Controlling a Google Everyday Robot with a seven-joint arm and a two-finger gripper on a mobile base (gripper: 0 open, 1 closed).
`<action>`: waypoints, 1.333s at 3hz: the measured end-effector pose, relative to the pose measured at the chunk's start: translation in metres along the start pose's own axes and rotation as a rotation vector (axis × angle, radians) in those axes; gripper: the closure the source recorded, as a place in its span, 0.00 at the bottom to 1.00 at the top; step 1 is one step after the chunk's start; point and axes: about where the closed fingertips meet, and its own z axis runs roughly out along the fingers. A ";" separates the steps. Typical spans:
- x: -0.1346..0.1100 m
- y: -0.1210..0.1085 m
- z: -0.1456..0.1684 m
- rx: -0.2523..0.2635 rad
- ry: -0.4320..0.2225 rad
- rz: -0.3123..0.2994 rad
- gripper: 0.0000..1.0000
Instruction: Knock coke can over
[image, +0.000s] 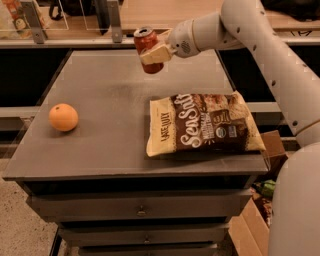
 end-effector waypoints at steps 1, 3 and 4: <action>0.003 0.005 -0.016 0.032 0.189 -0.069 1.00; 0.020 0.008 -0.034 0.120 0.601 -0.250 1.00; 0.035 0.004 -0.046 0.138 0.758 -0.303 1.00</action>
Offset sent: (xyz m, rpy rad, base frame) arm -0.0240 -0.0469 0.0034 -0.8217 -0.1216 -0.1188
